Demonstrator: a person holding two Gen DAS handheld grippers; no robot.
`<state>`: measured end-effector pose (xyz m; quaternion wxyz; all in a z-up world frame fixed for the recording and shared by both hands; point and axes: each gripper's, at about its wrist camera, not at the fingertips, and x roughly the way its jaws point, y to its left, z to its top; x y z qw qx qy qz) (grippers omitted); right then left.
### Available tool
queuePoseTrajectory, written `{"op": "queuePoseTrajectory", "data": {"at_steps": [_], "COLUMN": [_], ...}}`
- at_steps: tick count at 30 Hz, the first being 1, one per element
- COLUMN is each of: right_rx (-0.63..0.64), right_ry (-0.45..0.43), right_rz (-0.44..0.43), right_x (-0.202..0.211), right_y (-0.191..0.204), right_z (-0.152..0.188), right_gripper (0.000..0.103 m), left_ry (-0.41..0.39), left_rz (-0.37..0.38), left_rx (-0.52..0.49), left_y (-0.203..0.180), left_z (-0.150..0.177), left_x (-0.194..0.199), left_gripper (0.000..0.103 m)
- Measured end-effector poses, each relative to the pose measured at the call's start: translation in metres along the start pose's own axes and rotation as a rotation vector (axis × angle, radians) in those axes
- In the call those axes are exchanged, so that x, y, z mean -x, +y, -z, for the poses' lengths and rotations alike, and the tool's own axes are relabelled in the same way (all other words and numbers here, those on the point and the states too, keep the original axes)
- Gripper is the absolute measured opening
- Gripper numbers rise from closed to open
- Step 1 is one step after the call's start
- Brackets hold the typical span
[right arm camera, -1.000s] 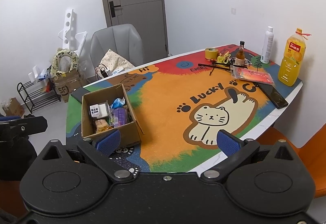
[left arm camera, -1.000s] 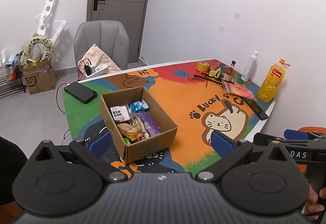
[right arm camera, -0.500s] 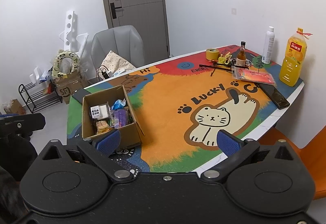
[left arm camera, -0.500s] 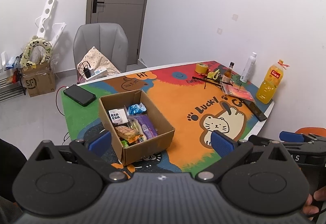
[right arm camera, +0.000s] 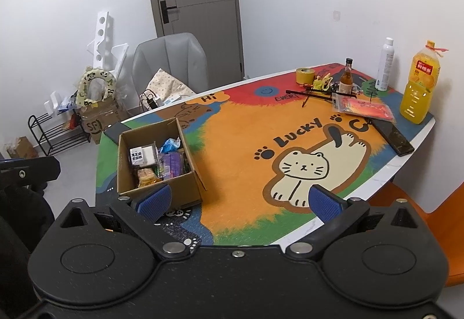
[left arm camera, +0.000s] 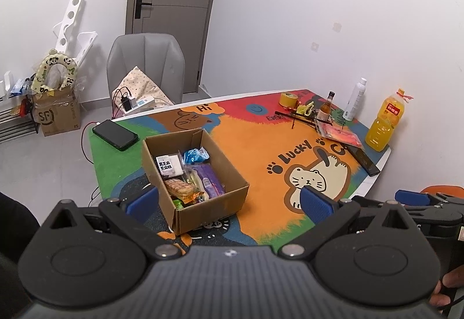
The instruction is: Organize snacks
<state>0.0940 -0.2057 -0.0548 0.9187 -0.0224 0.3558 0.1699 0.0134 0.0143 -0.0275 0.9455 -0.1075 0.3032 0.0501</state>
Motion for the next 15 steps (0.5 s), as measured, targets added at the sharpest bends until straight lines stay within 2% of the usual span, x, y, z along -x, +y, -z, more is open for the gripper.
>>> {"op": "queuePoseTrajectory", "data": {"at_steps": [15], "right_rx": [0.005], "right_ry": [-0.004], "right_rz": [0.003], "right_x": [0.0011], "right_y": [0.0021], "right_z": [0.0006], "right_gripper": [0.103], "left_ry": [0.008], "left_rz": [0.000], "left_rx": [0.003], "left_y": [0.0034], "left_z": [0.0014], "left_x": [0.0021], "left_gripper": [0.103]}}
